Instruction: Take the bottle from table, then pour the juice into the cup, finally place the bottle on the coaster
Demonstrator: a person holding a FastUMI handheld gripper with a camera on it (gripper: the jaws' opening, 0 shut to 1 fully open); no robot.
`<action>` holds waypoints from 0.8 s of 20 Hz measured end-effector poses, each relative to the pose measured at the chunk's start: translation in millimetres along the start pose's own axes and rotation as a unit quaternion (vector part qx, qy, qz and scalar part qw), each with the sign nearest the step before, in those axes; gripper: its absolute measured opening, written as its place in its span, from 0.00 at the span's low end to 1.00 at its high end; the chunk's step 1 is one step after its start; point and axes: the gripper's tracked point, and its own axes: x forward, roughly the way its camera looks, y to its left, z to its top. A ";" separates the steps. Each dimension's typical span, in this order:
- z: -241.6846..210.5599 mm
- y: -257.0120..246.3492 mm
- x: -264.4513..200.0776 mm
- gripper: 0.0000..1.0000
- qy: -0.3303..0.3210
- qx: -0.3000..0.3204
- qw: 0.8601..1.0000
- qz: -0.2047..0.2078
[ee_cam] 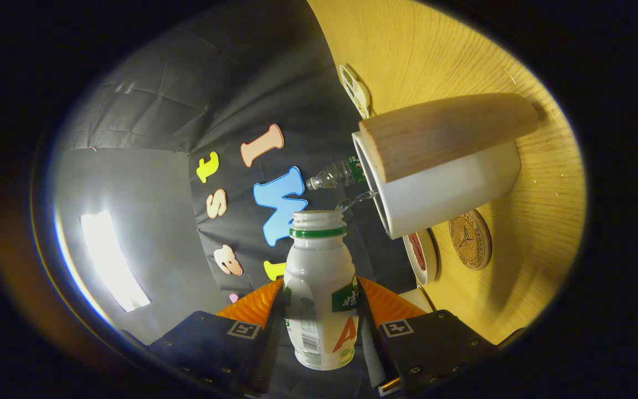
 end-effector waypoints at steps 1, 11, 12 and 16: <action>0.8 -0.8 -0.2 0.64 0.000 0.002 1.000 -0.001; 7.9 1.8 -2.5 0.64 -0.005 0.012 1.000 0.003; 7.7 2.3 -2.0 0.64 -0.005 0.013 1.000 0.003; 9.0 4.6 -0.9 0.64 -0.006 0.017 1.000 0.006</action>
